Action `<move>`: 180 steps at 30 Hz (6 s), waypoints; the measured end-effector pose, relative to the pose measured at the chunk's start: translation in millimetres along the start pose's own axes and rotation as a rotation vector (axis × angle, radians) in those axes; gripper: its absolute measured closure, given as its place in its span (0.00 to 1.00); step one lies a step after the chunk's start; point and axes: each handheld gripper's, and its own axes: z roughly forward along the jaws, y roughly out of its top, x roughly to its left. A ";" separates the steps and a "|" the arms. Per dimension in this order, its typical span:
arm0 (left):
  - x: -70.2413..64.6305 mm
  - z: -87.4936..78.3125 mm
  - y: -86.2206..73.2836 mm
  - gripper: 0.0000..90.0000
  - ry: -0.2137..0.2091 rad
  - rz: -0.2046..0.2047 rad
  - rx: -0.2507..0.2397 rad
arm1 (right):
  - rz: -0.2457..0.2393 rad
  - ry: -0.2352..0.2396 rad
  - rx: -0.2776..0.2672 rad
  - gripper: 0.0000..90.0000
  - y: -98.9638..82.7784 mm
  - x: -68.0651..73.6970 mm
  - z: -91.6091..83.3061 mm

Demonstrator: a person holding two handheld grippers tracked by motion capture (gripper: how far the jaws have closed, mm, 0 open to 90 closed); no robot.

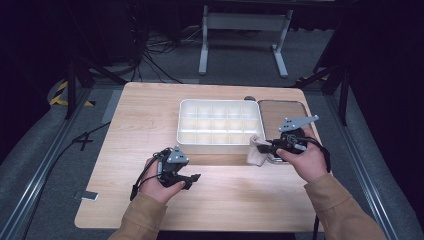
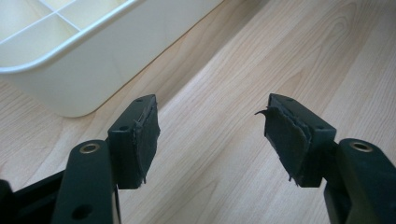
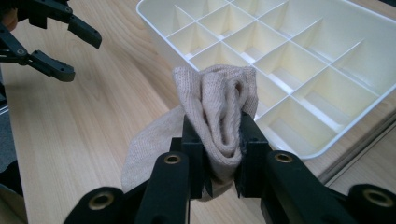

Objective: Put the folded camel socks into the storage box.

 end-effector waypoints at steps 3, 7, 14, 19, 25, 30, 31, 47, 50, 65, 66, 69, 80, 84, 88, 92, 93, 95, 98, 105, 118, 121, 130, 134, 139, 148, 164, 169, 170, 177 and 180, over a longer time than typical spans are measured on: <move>3.3 -3.5 -1.0 0.40 0.004 -0.001 0.003 | -0.004 -0.013 0.002 0.86 4.8 -4.6 -0.8; 10.8 -8.9 -4.6 0.40 0.003 -0.004 0.001 | -0.026 -0.037 0.011 0.86 12.9 -10.4 -2.0; 24.4 -17.2 -12.7 0.40 0.018 -0.011 0.004 | -0.052 -0.092 0.027 0.86 27.6 -21.8 -3.8; 30.5 -15.2 -12.3 0.40 0.013 -0.017 0.002 | -0.050 -0.126 0.051 0.86 34.5 -31.8 -0.2; 35.4 -19.7 -9.9 0.40 0.008 -0.035 -0.027 | -0.101 -0.180 0.093 0.86 44.6 -38.4 7.5; 36.7 -21.6 -10.9 0.40 0.012 -0.041 -0.027 | -0.111 -0.195 0.126 0.86 49.1 -41.6 19.3; 36.7 -21.7 -11.0 0.40 0.012 -0.041 -0.031 | -0.112 -0.198 0.131 0.86 49.5 -42.2 20.8; 36.1 -32.7 -25.9 0.40 0.042 -0.064 -0.014 | -0.225 -0.254 0.225 0.85 53.5 -50.2 49.4; 36.0 -34.6 -27.8 0.40 0.051 -0.069 -0.016 | -0.241 -0.265 0.246 0.85 52.1 -52.4 53.9; 38.3 -34.9 -28.9 0.40 0.048 -0.072 -0.024 | -0.244 -0.216 0.334 0.84 44.7 -52.9 76.6; 38.7 -35.7 -29.3 0.40 0.053 -0.069 -0.024 | -0.238 -0.204 0.339 0.84 44.2 -53.7 78.2; 39.0 -37.5 -32.1 0.40 0.061 -0.074 -0.026 | -0.242 -0.179 0.349 0.84 43.0 -54.6 81.0; 39.4 -43.7 -40.9 0.42 0.081 -0.091 -0.016 | -0.273 -0.111 0.482 0.84 40.1 -55.8 96.2; 38.8 -42.1 -42.6 0.42 0.079 -0.096 -0.010 | -0.248 -0.096 0.524 0.84 38.2 -58.4 99.9; 38.8 -42.6 -43.5 0.42 0.079 -0.099 -0.006 | -0.211 -0.089 0.557 0.84 36.2 -61.1 105.6; 38.5 -40.9 -42.6 0.42 0.078 -0.089 -0.002 | -0.183 -0.090 0.582 0.84 36.2 -62.2 108.0; 38.5 -40.9 -42.6 0.42 0.078 -0.089 -0.002 | -0.183 -0.090 0.582 0.84 36.2 -62.2 108.0; 37.8 -39.8 -42.2 0.41 0.073 -0.091 0.005 | -0.166 -0.094 0.582 0.80 36.7 -61.8 106.7; 37.8 -38.0 -41.8 0.41 0.072 -0.091 0.005 | -0.116 -0.103 0.535 0.69 38.6 -61.4 98.0; 36.8 -33.8 -38.9 0.41 0.067 -0.068 0.015 | -0.114 -0.127 0.444 0.77 50.8 -59.9 84.7; 34.8 -30.8 -39.6 0.40 0.065 -0.070 0.027 | -0.097 -0.132 0.581 0.93 40.2 -63.3 108.7; 34.9 -30.5 -39.7 0.40 0.062 -0.067 0.031 | -0.101 -0.140 0.617 0.93 38.8 -63.4 117.9; 34.9 -29.5 -40.0 0.40 0.059 -0.062 0.032 | -0.109 -0.159 0.661 0.93 40.5 -60.0 127.8; 34.7 -30.4 -39.2 0.40 0.060 -0.067 0.025 | -0.077 -0.128 0.600 0.90 36.1 -65.4 119.9; 34.0 -29.8 -38.9 0.39 0.059 -0.066 0.029 | -0.015 -0.103 0.529 0.79 35.3 -69.3 106.1; 33.3 -26.9 -35.5 0.40 0.051 -0.058 0.027 | -0.014 -0.111 0.376 0.69 40.6 -63.7 76.2; 30.3 -31.9 -27.2 0.40 0.086 -0.106 0.014 | -0.010 -0.127 0.019 0.57 7.7 -34.2 -11.0; 27.9 -31.6 -25.3 0.39 0.064 -0.105 0.009 | -0.029 -0.171 0.021 0.54 -12.7 -24.0 -26.0; 26.8 -32.4 -24.8 0.39 0.061 -0.113 0.009 | -0.031 -0.171 0.024 0.53 -16.7 -22.0 -28.8; 28.5 -36.0 -24.9 0.40 0.070 -0.134 0.015 | -0.034 -0.202 0.031 0.52 -42.5 -6.6 -36.3; 28.0 -36.4 -25.9 0.39 0.063 -0.132 0.019 | -0.019 -0.184 0.020 0.51 -53.7 0.6 -32.1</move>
